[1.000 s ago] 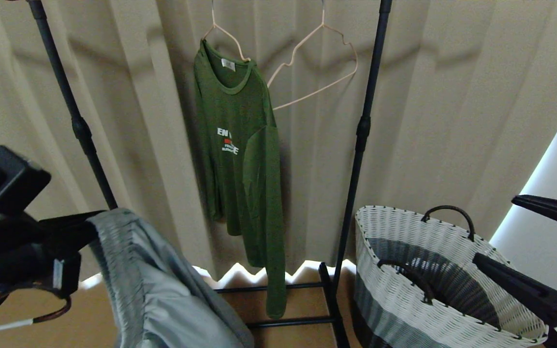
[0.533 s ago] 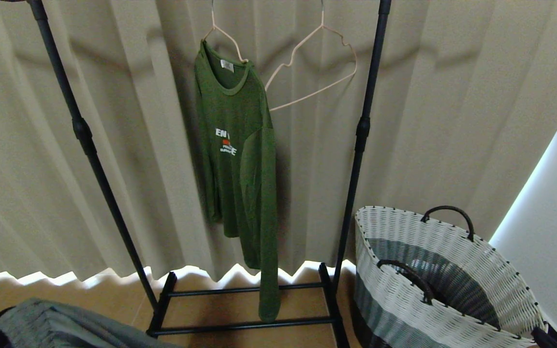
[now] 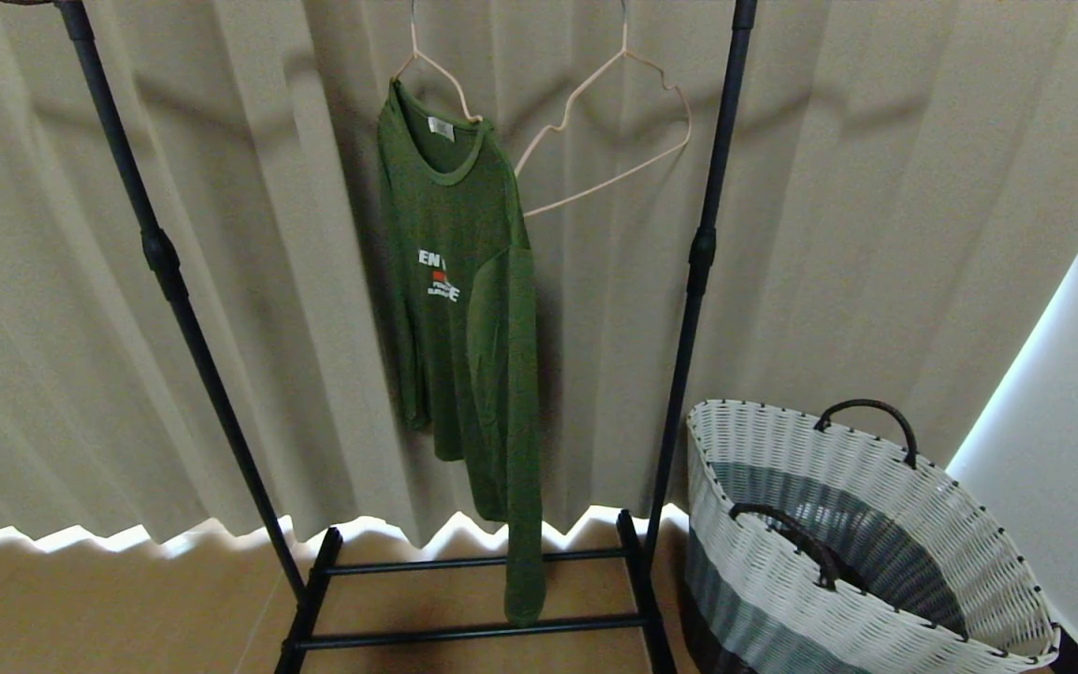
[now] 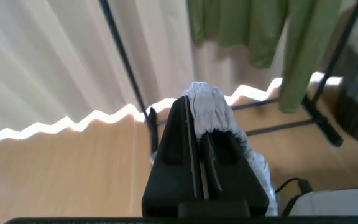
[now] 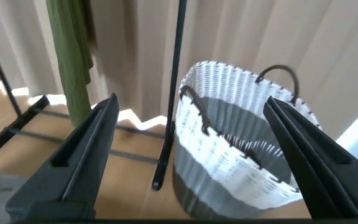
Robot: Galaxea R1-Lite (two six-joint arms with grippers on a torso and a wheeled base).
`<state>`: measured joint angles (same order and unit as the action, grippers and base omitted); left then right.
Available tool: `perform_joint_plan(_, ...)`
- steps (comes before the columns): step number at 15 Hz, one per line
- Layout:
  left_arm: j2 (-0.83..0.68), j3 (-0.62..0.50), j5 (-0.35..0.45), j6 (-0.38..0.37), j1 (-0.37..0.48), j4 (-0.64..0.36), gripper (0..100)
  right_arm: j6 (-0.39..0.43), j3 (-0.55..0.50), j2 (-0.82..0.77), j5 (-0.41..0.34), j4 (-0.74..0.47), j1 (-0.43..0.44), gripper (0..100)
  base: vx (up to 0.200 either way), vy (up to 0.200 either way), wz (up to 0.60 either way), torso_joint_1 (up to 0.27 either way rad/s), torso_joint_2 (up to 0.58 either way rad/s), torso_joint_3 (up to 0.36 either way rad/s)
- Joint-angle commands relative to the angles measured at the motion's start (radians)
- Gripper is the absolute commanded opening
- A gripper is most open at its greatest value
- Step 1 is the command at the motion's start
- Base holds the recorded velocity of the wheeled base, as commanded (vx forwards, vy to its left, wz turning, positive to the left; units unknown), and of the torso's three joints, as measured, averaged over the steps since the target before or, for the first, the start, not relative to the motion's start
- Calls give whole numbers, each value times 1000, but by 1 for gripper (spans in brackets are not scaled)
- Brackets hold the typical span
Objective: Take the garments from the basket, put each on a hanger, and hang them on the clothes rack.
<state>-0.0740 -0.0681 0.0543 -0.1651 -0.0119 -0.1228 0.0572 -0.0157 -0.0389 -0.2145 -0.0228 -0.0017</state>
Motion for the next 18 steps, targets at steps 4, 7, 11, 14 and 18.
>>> perform_joint_plan(4,71,21,70,75,4,5,0,30,7,39,196,-2,-3,100,0,0,0,0,0,0)
perform_joint_plan(7,73,21,68,88,4,6,0,6,8,39,205,0,-3,100,0,0,0,0,0,0)
perform_joint_plan(11,71,22,70,114,4,12,0,9,8,39,199,0,-3,100,100,0,0,1,0,-1)
perform_joint_plan(14,71,24,67,108,4,12,0,-2,8,39,198,0,-3,100,200,0,0,1,2,-1)
perform_joint_plan(18,71,24,67,76,4,12,0,0,7,39,198,0,-3,100,200,0,0,6,1,2)
